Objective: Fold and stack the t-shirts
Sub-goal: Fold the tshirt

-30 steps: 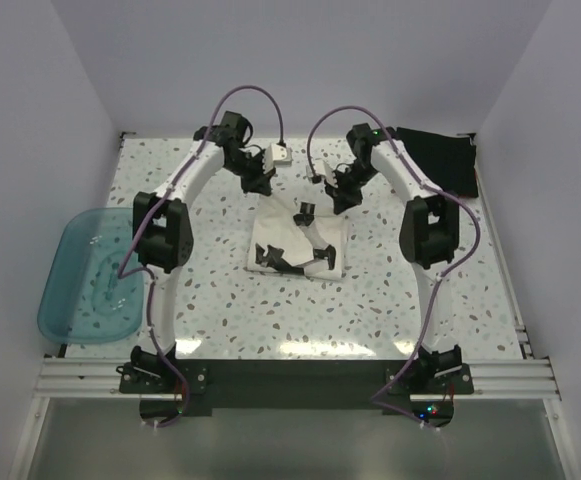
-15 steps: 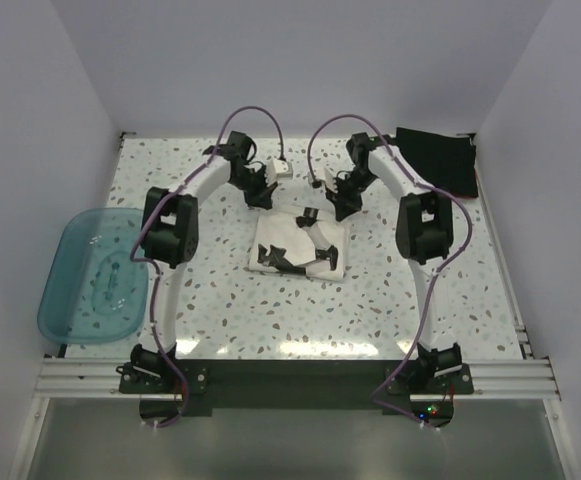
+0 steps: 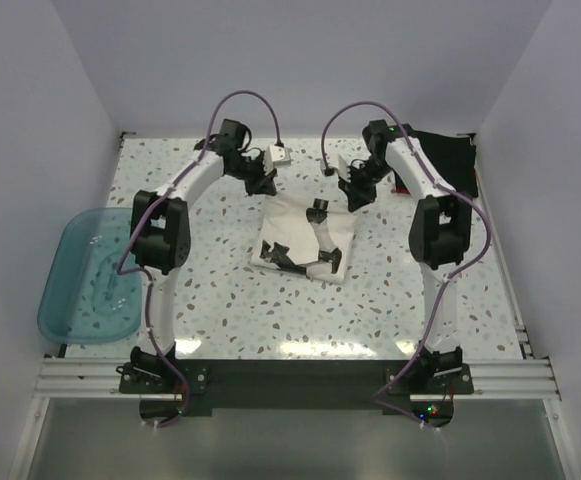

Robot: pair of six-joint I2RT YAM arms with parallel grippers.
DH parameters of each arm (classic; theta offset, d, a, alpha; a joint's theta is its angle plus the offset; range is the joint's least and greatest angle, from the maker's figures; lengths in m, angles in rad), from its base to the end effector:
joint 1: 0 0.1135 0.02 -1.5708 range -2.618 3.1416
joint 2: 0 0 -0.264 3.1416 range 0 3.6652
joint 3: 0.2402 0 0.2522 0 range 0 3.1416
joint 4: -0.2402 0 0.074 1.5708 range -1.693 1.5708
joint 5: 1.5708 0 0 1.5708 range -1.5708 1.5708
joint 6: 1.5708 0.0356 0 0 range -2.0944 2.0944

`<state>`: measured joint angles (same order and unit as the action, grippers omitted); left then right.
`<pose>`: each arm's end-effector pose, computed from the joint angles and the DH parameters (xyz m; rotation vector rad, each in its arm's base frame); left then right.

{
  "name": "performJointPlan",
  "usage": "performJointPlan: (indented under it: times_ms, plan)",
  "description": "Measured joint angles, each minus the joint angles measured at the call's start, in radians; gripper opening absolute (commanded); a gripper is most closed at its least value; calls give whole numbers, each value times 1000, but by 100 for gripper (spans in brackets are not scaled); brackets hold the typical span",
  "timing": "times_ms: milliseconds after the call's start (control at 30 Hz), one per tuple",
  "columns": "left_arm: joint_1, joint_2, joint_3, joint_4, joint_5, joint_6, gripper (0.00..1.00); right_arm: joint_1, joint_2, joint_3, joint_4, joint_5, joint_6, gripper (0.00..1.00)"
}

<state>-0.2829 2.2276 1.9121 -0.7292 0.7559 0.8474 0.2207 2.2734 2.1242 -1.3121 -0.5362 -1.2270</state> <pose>0.4568 -0.1582 0.2172 1.4681 1.8467 -0.7186 0.4382 0.1170 0.2339 -1.8388 2.0183 0.5849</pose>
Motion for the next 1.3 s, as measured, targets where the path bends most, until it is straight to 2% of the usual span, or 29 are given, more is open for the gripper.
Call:
performJointPlan:
  times_ms: [233,367,500,567,667,700,800,833,1033,1133,1300]
  plan:
    - [-9,106,36,73,-40,-76,0,-15,110,12,87,32,42,0]
    - [-9,140,38,102,-85,-114,20,-11,145,14,159,57,68,0]
    - [-6,142,39,159,-141,-185,28,-10,145,9,253,112,106,0]
    - [1,142,39,192,-171,-238,41,-11,151,18,299,144,136,2]
    - [20,142,40,235,-199,-328,54,-10,170,41,385,200,202,49]
    - [29,142,40,249,-202,-365,56,-10,172,41,417,222,223,66]
    - [62,136,40,281,-195,-468,61,-12,160,24,524,286,313,78]
    - [72,131,40,287,-183,-496,67,-13,147,7,552,297,349,79]
    - [81,-27,-90,331,-39,-658,65,-16,-6,-77,552,225,537,80]
    - [36,-138,-203,362,53,-723,61,-15,-115,-100,511,106,624,76]
    - [-73,-228,-407,498,209,-900,53,-15,-178,-106,375,-98,710,58]
